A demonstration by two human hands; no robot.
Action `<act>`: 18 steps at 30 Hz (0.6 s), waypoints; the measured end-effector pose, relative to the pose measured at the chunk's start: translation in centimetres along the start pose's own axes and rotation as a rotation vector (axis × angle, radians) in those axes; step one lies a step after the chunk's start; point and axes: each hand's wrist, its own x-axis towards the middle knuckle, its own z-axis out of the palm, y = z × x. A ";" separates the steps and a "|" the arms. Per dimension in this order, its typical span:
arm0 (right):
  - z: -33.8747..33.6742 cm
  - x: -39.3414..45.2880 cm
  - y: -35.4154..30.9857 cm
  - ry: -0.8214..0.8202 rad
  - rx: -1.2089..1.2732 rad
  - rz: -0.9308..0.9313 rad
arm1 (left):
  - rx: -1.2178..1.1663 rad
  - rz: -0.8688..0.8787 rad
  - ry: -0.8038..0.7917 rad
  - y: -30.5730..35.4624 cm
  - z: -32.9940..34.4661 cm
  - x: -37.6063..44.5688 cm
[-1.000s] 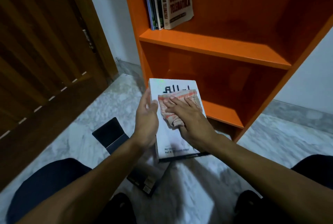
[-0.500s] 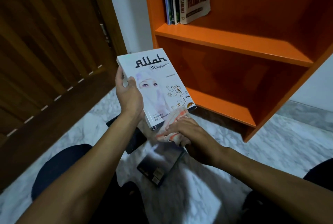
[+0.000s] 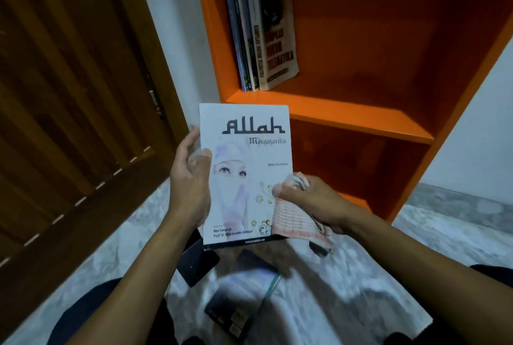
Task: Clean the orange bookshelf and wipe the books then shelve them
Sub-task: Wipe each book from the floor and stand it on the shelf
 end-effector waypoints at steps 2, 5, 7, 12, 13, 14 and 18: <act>-0.6 -0.2 -1.8 0.000 0.116 0.009 | 0.006 -0.011 -0.023 1.4 0.7 0.1; -2.1 0.2 -4.3 0.079 0.142 -0.045 | 0.066 0.015 -0.096 4.7 1.7 1.6; -3.3 0.5 -6.5 0.121 0.128 -0.134 | 0.155 0.009 -0.184 6.6 1.9 2.9; -6.1 1.9 -11.0 0.199 0.079 -0.268 | 0.315 -0.091 -0.336 9.1 2.4 5.2; -6.6 2.4 -11.6 0.210 0.079 -0.280 | 0.314 -0.089 -0.332 9.4 2.7 5.8; -7.1 3.0 -12.0 0.226 0.064 -0.282 | 0.305 -0.082 -0.323 9.6 3.0 6.4; -8.6 5.2 -14.3 0.342 0.015 -0.303 | 0.254 -0.016 -0.255 9.2 5.3 9.5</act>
